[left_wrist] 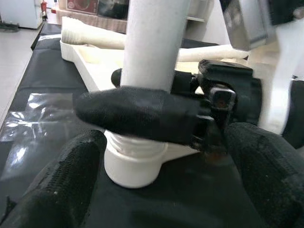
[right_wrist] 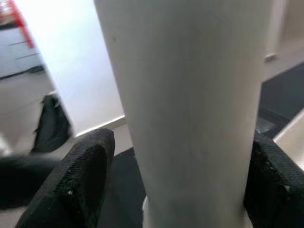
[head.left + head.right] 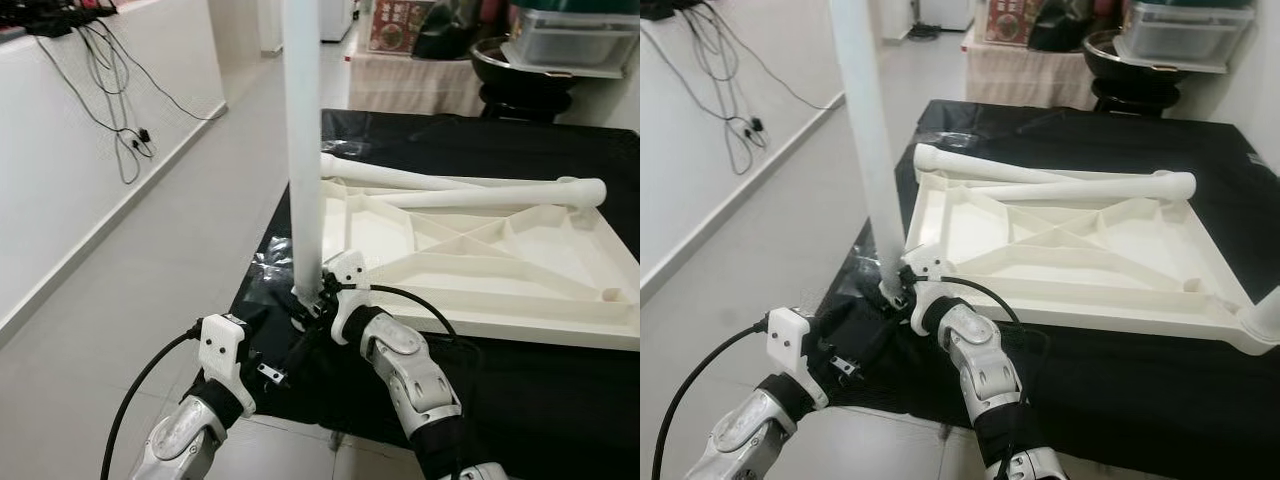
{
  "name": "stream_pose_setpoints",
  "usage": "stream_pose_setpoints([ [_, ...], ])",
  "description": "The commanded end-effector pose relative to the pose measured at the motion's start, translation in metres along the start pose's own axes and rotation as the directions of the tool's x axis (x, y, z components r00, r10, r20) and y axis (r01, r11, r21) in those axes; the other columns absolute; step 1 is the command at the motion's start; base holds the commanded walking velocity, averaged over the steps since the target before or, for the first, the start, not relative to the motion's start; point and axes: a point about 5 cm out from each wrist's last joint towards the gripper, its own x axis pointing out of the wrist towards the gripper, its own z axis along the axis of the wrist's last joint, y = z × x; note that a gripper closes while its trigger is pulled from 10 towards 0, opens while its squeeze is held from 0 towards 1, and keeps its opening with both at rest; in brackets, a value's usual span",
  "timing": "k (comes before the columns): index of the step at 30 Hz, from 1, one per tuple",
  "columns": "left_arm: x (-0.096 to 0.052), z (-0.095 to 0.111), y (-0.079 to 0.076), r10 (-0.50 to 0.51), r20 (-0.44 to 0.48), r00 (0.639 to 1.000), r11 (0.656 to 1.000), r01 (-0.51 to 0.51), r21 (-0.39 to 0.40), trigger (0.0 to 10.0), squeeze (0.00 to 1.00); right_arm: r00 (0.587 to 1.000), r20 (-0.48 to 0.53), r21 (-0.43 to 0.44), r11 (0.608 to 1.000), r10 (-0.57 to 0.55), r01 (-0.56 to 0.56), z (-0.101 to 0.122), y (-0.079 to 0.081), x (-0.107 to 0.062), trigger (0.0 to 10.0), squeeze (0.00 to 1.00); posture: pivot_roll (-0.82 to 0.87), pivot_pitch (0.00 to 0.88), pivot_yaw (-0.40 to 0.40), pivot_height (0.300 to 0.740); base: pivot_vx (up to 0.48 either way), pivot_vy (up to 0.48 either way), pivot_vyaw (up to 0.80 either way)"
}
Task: Building children table
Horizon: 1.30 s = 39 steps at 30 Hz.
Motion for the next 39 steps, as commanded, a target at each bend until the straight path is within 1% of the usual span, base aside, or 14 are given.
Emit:
stream_pose_setpoints([
  [1, -0.002, -0.005, 0.001, 0.008, -0.019, 1.0, 1.0, -0.008, 0.003, 10.0, 0.0, 0.986, -0.024, -0.038, 0.986, 0.163, -0.163, -0.002, 0.005, 0.002, 10.0, 0.0, 0.07, 0.107, -0.007, 0.74, 0.0, 0.0, 0.0],
  [4, -0.003, -0.005, 0.001, 0.017, -0.014, 1.0, 1.0, -0.017, 0.016, 10.0, 0.0, 0.974, -0.037, -0.073, 0.972, 0.223, -0.225, -0.001, -0.005, 0.002, 10.0, 0.0, 0.08, 0.104, -0.012, 0.74, 0.0, 0.0, 0.0],
  [8, -0.005, -0.005, 0.001, 0.033, -0.009, 0.999, 0.999, -0.032, 0.025, 10.0, 0.0, 0.969, -0.045, -0.062, 0.968, 0.241, -0.244, 0.003, -0.02, 0.003, 10.0, 0.0, 0.08, 0.1, -0.013, 0.74, 0.0, 0.0, 0.0],
  [9, -0.005, -0.004, 0.001, 0.036, -0.008, 0.999, 0.999, -0.036, 0.028, 10.0, 0.0, 0.969, -0.037, -0.047, 0.968, 0.245, -0.246, 0.006, -0.025, 0.003, 0.5, 0.0, 0.09, 0.095, -0.013, 0.74, 0.0, 0.0, 0.0],
  [10, -0.006, -0.004, 0.001, 0.038, -0.008, 0.999, 0.999, -0.037, 0.035, 10.0, 0.0, 0.964, -0.026, -0.029, 0.964, 0.265, -0.265, 0.01, -0.029, 0.003, 0.0, 0.0, 0.09, 0.093, -0.011, 0.74, 0.0, 0.0, 0.0],
  [20, -0.011, -0.006, -0.002, 0.029, -0.025, 0.999, 0.999, -0.028, 0.043, 10.0, 0.0, 0.945, 0.007, 0.004, 0.945, 0.327, -0.327, 0.019, -0.044, -0.001, 0.0, 0.0, 0.08, 0.085, -0.001, 0.74, 0.0, 0.0, 0.0],
  [26, -0.01, -0.008, -0.003, 0.034, -0.022, 0.999, 0.999, -0.033, 0.031, 10.0, 0.0, 0.973, -0.026, -0.046, 0.972, 0.23, -0.231, 0.008, -0.046, -0.004, 0.0, 0.0, 0.06, 0.089, -0.002, 0.74, 0.0, 0.0, 0.0],
  [28, -0.01, -0.008, -0.002, 0.034, -0.021, 0.999, 0.999, -0.033, 0.027, 10.0, 0.0, 0.997, -0.065, -0.056, 0.998, 0.04, -0.043, -0.003, -0.051, -0.006, 0.0, 0.0, 0.05, 0.096, -0.01, 0.74, 0.0, 0.0, 0.0],
  [30, -0.011, -0.008, -0.002, 0.034, -0.021, 0.999, 0.999, -0.033, 0.025, 10.0, 0.0, 0.996, -0.079, -0.061, 0.998, -0.035, 0.03, -0.007, -0.053, -0.007, 0.0, 0.0, 0.05, 0.098, -0.012, 0.74, 0.0, 0.0, 0.0],
  [31, -0.012, -0.007, -0.002, 0.036, -0.021, 0.999, 0.999, -0.035, 0.022, 10.0, 0.0, 0.964, -0.051, -0.04, 0.966, -0.259, 0.257, -0.01, -0.048, -0.011, 0.0, 0.0, 0.04, 0.109, -0.013, 0.74, 0.0, 0.0, 0.0],
  [32, -0.013, -0.007, -0.001, 0.037, -0.02, 0.999, 0.999, -0.037, 0.02, 10.0, 0.0, 0.9, -0.04, -0.019, 0.901, -0.434, 0.434, -0.012, -0.046, -0.019, 0.0, 0.0, 0.04, 0.109, -0.013, 0.74, 0.0, 0.0, 0.0],
  [34, -0.014, -0.007, 0.0, 0.04, -0.019, 0.999, 0.999, -0.04, 0.017, 10.0, 0.0, 0.874, -0.037, -0.063, 0.874, -0.485, 0.482, -0.013, -0.022, -0.019, 0.0, 0.0, 0.03, 0.121, -0.002, 0.74, 0.0, 0.0, 0.0],
  [35, -0.014, -0.007, 0.001, 0.043, -0.019, 0.999, 0.999, -0.043, 0.012, 10.0, 0.0, 0.89, -0.033, -0.086, 0.889, -0.454, 0.45, -0.014, -0.017, -0.015, 0.0, 0.0, 0.02, 0.113, 0.008, 0.74, 0.0, 0.0, 0.0],
  [39, -0.013, -0.006, 0.003, 0.04, -0.02, 0.999, 0.999, -0.039, 0.012, 10.0, 0.0, 0.895, -0.028, -0.09, 0.892, -0.446, 0.442, -0.014, -0.02, -0.008, 0.0, 0.0, 0.03, 0.116, 0.007, 0.74, 0.0, 0.0, 0.0],
])
